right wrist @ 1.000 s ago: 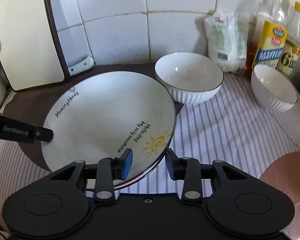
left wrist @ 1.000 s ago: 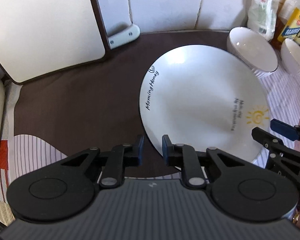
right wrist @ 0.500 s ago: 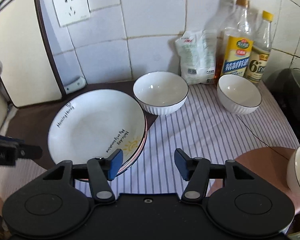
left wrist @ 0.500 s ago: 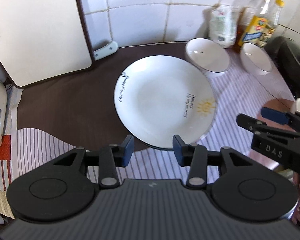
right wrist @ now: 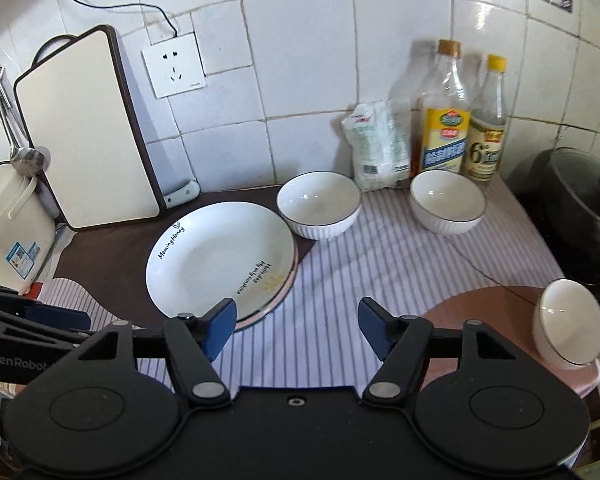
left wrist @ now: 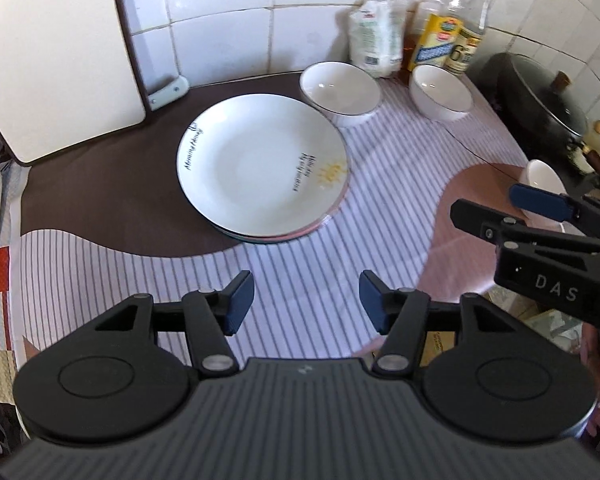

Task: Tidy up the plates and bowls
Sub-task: 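Withdraw both tools from the plate stack, then move the left tool to the white ribbed bowl near the stove, then grasp the white bowl rim with the left tool and lift it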

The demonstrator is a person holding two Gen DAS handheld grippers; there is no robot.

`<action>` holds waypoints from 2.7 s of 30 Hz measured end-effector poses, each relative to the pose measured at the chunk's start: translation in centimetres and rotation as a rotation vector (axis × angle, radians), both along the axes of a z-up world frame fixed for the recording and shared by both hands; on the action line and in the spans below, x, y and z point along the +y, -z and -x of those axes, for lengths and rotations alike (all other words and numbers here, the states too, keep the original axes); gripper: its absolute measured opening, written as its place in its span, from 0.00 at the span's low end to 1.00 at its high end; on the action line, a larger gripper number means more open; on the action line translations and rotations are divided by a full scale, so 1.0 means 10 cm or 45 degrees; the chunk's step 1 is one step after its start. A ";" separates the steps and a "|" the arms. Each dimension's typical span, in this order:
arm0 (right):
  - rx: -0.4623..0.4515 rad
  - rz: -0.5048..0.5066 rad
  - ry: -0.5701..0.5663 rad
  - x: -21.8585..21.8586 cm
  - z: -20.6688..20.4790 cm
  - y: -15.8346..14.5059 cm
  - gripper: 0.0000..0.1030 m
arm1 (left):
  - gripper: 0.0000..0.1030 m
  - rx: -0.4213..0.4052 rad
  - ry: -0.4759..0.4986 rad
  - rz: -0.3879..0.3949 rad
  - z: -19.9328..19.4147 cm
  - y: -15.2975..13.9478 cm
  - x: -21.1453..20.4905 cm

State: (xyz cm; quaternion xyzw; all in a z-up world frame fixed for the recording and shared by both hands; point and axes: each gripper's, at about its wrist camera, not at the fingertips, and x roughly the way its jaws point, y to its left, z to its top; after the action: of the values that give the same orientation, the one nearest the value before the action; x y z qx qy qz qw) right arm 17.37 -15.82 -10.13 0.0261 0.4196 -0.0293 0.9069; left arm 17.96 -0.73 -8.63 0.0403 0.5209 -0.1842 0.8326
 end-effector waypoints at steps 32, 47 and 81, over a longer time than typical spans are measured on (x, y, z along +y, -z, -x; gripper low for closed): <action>-0.270 0.304 0.159 -1.66 1.16 0.36 0.96 | 0.87 -0.119 0.228 -0.019 0.28 0.20 -1.83; -0.275 0.187 0.256 -2.64 0.97 1.39 0.96 | 0.85 -0.015 0.202 0.182 -0.20 0.91 -3.12; -0.317 0.129 0.165 -2.76 0.70 1.43 0.96 | 0.12 0.183 0.174 0.219 -0.42 1.20 -3.67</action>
State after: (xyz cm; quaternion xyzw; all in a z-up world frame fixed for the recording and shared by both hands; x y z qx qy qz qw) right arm 10.42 -43.38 -24.42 0.0107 0.2995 -0.1054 0.9482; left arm 22.19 -37.45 -20.61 -0.0092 0.5574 -0.2868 0.7791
